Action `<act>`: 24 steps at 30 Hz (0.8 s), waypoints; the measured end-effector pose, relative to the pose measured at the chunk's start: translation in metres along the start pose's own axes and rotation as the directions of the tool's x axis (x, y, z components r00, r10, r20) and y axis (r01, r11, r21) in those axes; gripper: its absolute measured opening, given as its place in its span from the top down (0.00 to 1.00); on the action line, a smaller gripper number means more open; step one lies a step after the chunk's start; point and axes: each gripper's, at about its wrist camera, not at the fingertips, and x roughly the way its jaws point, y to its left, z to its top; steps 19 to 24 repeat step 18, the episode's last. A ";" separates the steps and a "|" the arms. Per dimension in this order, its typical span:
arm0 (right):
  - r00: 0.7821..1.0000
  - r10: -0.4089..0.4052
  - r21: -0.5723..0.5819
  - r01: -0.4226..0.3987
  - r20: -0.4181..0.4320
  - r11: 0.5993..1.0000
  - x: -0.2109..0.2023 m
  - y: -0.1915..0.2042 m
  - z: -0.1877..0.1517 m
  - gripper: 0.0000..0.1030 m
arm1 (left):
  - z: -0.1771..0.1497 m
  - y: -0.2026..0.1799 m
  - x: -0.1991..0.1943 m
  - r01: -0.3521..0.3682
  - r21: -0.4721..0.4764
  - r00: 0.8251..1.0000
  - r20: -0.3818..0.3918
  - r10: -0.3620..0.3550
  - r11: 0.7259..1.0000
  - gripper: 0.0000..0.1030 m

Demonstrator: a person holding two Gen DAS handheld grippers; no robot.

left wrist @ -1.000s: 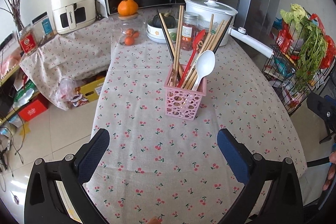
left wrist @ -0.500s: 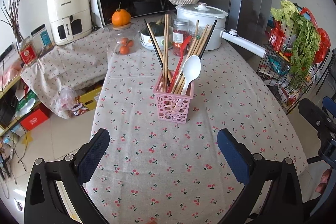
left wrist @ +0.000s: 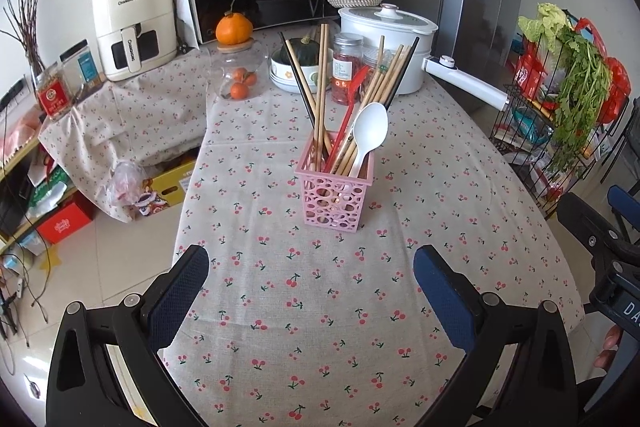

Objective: Organize utensils

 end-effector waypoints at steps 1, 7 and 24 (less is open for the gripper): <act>1.000 0.001 0.000 -0.001 -0.001 1.000 0.000 0.000 0.000 0.00 | 0.000 0.000 0.000 0.000 0.001 1.000 0.001 0.000 1.000 0.00; 1.000 0.002 0.006 -0.002 -0.011 1.000 0.002 -0.003 -0.001 0.00 | 0.000 0.000 -0.001 -0.001 0.003 1.000 0.001 0.001 1.000 0.00; 1.000 0.000 0.009 0.000 -0.030 1.000 0.008 -0.004 -0.002 0.00 | -0.002 0.000 0.008 -0.008 0.018 1.000 -0.020 0.008 1.000 0.00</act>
